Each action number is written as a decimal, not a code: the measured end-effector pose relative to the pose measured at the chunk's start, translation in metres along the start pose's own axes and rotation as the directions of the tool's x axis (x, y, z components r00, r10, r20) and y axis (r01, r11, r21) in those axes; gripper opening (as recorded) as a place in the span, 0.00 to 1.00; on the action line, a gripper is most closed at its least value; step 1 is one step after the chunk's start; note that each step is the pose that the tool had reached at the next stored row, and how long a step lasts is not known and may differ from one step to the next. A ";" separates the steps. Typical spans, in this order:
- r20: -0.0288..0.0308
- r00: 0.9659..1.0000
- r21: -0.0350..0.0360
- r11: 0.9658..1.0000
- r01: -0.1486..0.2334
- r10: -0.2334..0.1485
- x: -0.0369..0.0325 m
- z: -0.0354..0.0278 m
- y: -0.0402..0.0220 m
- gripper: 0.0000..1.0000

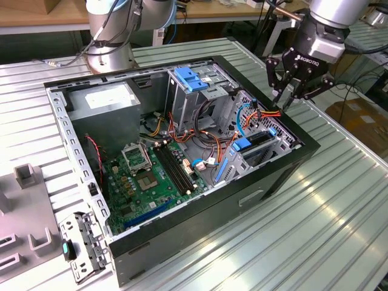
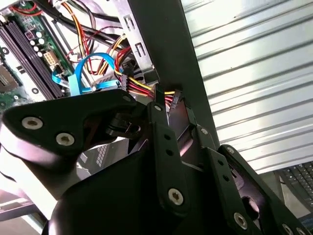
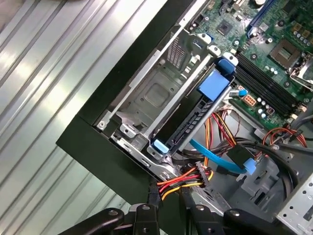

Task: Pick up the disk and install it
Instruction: 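Insert the first disk wire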

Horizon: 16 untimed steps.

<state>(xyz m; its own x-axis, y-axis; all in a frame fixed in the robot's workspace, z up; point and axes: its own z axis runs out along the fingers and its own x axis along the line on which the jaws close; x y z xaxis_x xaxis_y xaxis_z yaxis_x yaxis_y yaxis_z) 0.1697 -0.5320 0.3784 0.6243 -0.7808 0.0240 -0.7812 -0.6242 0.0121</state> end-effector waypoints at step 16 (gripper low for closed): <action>-0.004 0.988 0.002 0.988 0.156 -0.156 0.0080 0.0078 0.0021 0.16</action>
<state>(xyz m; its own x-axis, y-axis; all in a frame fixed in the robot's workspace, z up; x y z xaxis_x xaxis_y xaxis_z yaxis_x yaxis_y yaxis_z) 0.1731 -0.5398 0.3708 0.7383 -0.6740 0.0256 -0.6744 -0.7382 0.0135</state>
